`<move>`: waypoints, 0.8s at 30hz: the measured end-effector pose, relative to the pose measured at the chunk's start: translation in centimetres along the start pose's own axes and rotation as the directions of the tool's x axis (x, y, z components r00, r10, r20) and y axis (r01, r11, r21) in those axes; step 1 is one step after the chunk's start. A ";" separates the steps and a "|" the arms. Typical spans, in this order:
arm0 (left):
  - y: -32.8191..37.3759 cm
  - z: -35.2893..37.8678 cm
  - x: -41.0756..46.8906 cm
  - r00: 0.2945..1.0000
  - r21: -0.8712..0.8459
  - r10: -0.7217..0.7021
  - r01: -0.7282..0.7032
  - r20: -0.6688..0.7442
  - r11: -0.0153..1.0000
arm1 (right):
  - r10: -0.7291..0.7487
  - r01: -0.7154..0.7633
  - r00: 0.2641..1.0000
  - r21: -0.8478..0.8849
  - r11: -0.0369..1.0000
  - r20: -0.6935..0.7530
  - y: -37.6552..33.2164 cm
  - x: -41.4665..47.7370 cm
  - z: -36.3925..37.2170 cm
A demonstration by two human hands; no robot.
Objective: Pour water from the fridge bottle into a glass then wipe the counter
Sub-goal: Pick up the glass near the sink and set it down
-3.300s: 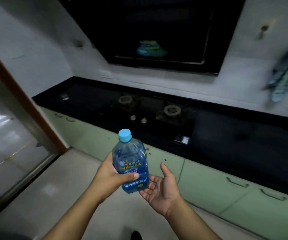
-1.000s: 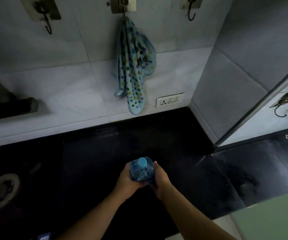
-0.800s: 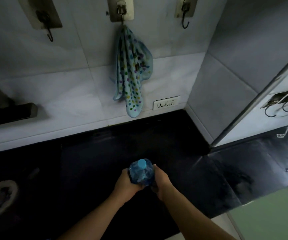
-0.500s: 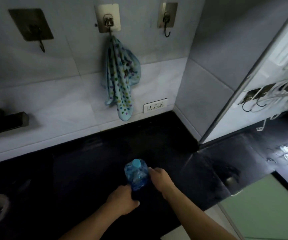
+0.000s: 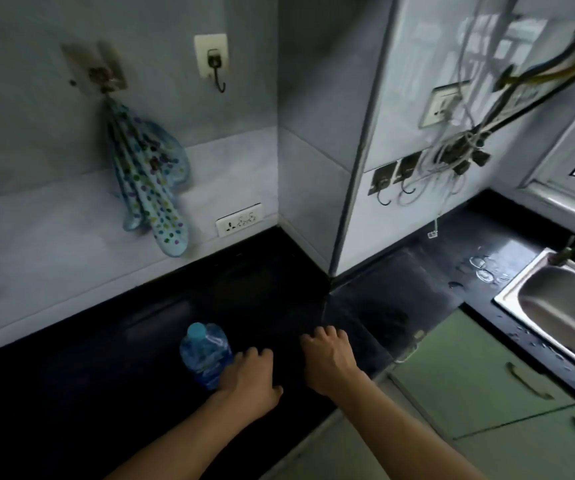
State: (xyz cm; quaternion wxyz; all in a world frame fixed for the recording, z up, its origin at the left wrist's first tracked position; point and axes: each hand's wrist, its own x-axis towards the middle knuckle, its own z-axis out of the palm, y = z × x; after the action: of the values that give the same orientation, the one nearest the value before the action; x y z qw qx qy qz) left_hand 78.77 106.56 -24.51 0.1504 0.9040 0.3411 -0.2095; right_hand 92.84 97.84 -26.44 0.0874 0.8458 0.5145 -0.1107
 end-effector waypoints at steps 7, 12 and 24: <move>12.5 -1.5 3.3 0.998 0.049 0.031 -0.028 -0.063 0.998 | 0.112 -0.107 0.993 0.115 0.988 -0.041 13.6 -4.8 1.2; 22.6 -2.4 6.3 0.993 0.045 0.063 -0.059 -0.095 0.997 | 0.183 -0.168 0.981 0.174 0.970 -0.072 24.4 -7.6 1.1; 34.8 -3.3 14.0 0.983 0.126 0.173 -0.164 -0.066 0.978 | 0.374 -0.358 0.927 0.229 0.905 -0.028 39.1 -8.0 1.4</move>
State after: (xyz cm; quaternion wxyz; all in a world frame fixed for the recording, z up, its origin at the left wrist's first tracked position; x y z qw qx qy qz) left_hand 112.84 90.48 -23.89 0.1000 0.9444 0.2555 -0.1814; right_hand 123.93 72.91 -24.25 -0.0056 0.9350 0.3341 -0.1185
